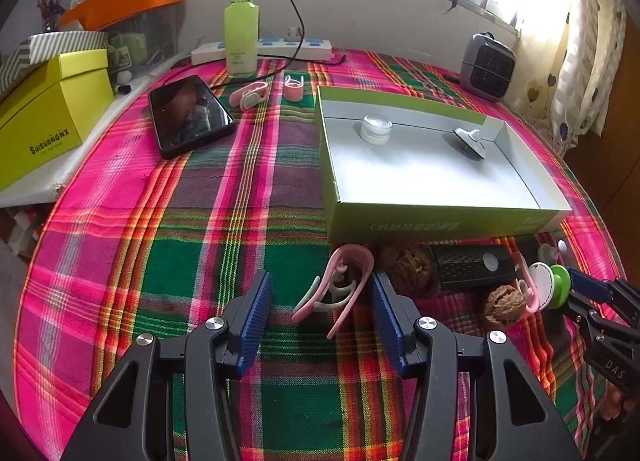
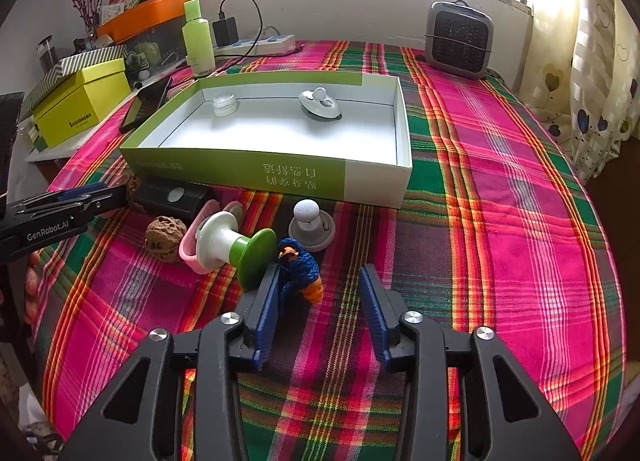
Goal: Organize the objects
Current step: 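Grasp the pink clip with the left gripper while the right gripper grasps the blue figure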
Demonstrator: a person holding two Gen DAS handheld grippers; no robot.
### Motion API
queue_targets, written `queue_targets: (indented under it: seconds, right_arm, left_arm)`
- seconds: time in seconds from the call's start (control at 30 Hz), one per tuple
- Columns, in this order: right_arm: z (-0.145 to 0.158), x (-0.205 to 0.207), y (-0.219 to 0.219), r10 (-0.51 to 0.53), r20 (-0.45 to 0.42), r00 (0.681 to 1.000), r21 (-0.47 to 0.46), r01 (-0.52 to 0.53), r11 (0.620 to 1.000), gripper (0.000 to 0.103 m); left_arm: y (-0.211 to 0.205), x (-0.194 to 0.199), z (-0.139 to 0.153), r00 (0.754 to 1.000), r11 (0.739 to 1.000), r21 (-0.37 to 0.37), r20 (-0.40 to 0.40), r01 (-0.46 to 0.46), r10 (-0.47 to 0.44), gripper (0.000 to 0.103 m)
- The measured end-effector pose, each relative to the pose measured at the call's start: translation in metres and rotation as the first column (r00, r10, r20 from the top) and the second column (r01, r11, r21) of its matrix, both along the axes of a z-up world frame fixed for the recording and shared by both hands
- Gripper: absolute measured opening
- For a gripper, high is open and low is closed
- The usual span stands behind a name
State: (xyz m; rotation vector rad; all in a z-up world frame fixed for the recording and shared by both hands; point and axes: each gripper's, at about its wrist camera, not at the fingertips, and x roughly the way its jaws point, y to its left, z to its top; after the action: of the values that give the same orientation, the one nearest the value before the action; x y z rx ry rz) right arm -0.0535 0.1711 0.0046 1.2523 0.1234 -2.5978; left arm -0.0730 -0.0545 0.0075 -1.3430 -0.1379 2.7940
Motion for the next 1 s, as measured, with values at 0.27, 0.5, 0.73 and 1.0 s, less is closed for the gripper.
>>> queue_targets:
  seconds: [0.27, 0.5, 0.73, 1.0]
  right_arm:
    - [0.0003, 0.0001, -0.0007, 0.009, 0.0, 1.0, -0.003, -0.009, 1.0, 0.029]
    - [0.0006, -0.0004, -0.0003, 0.012, 0.0, 1.0, -0.004, -0.012, 1.0, 0.025]
    - [0.0004, -0.0003, 0.0, 0.012, 0.0, 1.0, -0.006, -0.012, 1.0, 0.021]
    - [0.0007, -0.0014, -0.0002, 0.012, 0.001, 1.0, -0.014, -0.012, 1.0, 0.018]
  left_arm:
    - [0.0003, -0.0021, 0.0007, 1.0, 1.0, -0.011, 0.0, 0.001, -0.001, 0.029]
    - [0.0013, -0.0022, 0.0009, 1.0, 1.0, -0.01, -0.001, 0.004, -0.004, 0.022]
    - [0.0017, -0.002, 0.0008, 1.0, 1.0, -0.011, -0.002, 0.003, -0.003, 0.022]
    - [0.0027, -0.001, 0.0007, 1.0, 1.0, -0.006, -0.001, 0.005, -0.005, 0.022]
